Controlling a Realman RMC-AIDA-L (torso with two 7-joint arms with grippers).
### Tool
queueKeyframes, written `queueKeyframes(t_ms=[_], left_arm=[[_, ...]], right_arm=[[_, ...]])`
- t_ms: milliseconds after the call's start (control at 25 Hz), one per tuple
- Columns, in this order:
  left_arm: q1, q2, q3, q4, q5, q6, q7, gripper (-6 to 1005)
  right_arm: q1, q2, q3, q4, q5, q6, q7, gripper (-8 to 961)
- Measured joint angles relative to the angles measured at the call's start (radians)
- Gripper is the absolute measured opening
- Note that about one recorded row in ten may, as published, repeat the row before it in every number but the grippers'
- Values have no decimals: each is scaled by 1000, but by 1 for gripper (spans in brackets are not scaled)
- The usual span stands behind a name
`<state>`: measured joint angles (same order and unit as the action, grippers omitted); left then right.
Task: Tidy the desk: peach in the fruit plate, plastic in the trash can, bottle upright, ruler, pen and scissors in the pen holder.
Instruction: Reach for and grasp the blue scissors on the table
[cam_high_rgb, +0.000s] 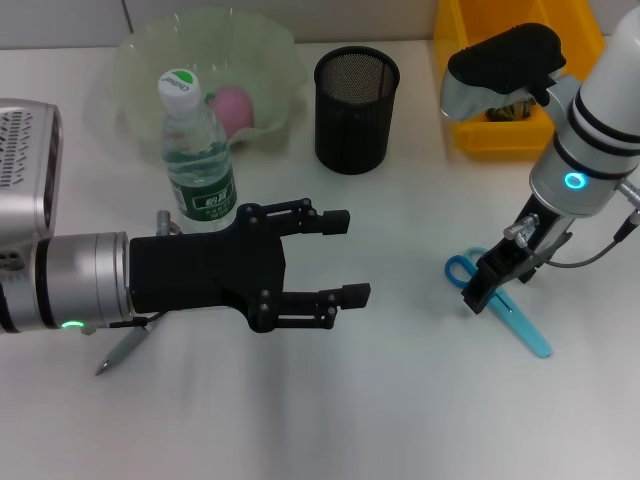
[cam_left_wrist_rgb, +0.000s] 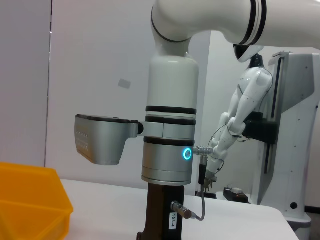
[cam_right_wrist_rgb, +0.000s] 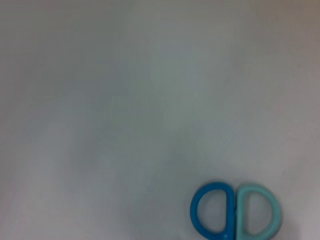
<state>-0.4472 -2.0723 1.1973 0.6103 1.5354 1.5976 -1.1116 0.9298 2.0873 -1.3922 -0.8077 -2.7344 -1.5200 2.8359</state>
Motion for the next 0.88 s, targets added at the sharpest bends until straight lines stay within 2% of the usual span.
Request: queueKeyframes(t_ms=[880], left_arm=[[-7, 0, -1, -25, 0, -16, 25, 787]], right_arm=[[-8, 2, -24, 9, 6, 33, 2, 778]])
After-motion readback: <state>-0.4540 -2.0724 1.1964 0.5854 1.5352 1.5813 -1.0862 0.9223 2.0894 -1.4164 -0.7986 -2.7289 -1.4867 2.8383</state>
